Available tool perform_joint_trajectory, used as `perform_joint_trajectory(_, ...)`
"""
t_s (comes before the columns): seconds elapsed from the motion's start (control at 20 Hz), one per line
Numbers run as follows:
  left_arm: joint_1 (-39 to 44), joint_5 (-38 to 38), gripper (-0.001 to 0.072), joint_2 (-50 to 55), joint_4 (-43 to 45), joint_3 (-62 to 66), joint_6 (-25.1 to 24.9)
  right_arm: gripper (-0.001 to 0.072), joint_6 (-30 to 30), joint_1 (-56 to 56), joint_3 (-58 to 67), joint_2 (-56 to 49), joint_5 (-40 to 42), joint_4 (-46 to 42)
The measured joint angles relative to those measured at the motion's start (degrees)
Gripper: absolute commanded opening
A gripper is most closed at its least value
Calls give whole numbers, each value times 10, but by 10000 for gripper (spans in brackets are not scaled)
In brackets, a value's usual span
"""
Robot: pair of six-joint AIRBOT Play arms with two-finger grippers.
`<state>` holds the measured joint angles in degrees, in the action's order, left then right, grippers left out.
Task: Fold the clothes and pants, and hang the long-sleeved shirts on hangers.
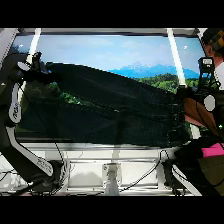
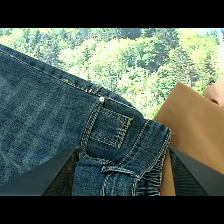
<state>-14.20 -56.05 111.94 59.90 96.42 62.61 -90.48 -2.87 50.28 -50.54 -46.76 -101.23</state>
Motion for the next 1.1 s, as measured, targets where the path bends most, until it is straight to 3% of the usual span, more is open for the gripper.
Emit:
perform_joint_trajectory(0.1,5,2,585,5,0,0,0,612,0,0,0,0,0,0)
perform_joint_trajectory(0.2,11,4,473,10,0,0,0,612,0,0,0,0,1,0)
perform_joint_trajectory(0.35,19,5,52,13,0,0,0,612,1,0,0,0,1,-1)
perform_joint_trajectory(0.55,21,3,34,-8,7,0,0,612,1,0,0,0,1,-1)
perform_joint_trajectory(0.75,35,-2,34,-76,105,0,11,612,1,0,0,0,1,-1)
perform_joint_trajectory(0.9,70,-25,35,-123,180,0,29,612,1,0,0,0,1,-1)
perform_joint_trajectory(1.1,146,-52,36,-135,216,0,35,612,1,0,0,0,1,2)
